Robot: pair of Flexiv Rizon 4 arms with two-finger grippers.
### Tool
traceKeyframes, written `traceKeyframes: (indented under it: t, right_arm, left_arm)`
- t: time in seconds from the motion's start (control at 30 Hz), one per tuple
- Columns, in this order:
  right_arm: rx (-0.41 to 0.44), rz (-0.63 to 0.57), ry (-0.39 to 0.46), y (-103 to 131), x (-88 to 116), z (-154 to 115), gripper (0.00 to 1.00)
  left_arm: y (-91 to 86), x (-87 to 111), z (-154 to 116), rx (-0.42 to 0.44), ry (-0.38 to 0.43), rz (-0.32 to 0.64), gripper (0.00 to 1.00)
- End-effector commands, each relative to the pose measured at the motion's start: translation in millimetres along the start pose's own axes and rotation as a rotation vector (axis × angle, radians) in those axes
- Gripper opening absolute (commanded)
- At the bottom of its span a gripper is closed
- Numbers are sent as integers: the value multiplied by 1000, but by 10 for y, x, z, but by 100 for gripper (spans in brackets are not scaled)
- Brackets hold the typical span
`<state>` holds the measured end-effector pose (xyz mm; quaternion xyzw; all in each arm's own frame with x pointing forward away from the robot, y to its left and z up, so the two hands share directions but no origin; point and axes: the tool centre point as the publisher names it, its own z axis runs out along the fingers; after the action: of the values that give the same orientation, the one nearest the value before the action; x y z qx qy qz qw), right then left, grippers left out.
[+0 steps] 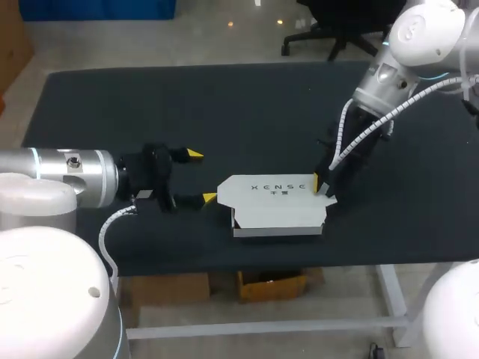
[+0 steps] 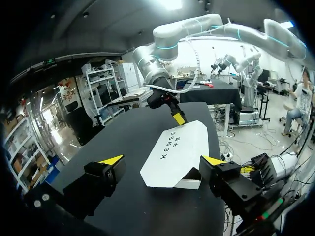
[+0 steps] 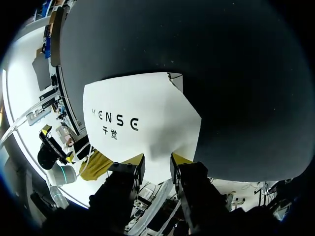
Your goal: Assemble the packaging by folding the flat box into shape, placing the metal phone stand inside, and closing the box properly
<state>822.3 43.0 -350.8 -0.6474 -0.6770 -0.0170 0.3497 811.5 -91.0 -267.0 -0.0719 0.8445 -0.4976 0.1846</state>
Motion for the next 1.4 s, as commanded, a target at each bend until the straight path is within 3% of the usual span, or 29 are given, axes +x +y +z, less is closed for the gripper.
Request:
traceKeyframes:
  t: [0.03,0.4,0.77,0.83,0.87,0.93,0.97,1.07,1.13,1.23,1.3,1.4]
  right_arm:
    - [-16,-4,5,-32,-19,25,32]
    - [-107,-30,7,-100,-20,26,29]
    - [-122,-40,29,-97,-59,109,26]
    - [-127,-39,34,-104,-76,122,26]
    - [-128,-39,36,-106,-83,129,26]
    - [-131,-37,38,-109,-97,145,26]
    - [-131,-37,39,-110,-102,149,26]
    - [-140,-33,41,-114,-115,154,26]
    - [-146,-34,41,-115,-116,155,25]
    - [-164,-40,40,-123,-111,151,25]
    - [-180,-44,43,-123,-104,148,25]
    - [-211,-56,48,-119,-103,152,27]
  left_arm:
    - [-20,4,84,-182,-140,177,100]
    - [-20,4,84,-182,-140,177,100]
    - [-20,4,84,-182,-140,177,100]
    - [-49,37,94,-201,-200,237,100]
    - [-61,57,90,-176,-190,300,100]
    - [-73,45,72,-177,-223,325,100]
    - [-81,18,53,-151,-183,350,100]
    - [-129,-128,20,-171,-70,264,100]
    - [-183,-235,56,-269,-1,101,100]
    - [-210,-320,117,-299,104,-83,100]
    - [-215,-319,135,-282,150,-123,100]
    - [-213,-315,134,-291,137,-142,100]
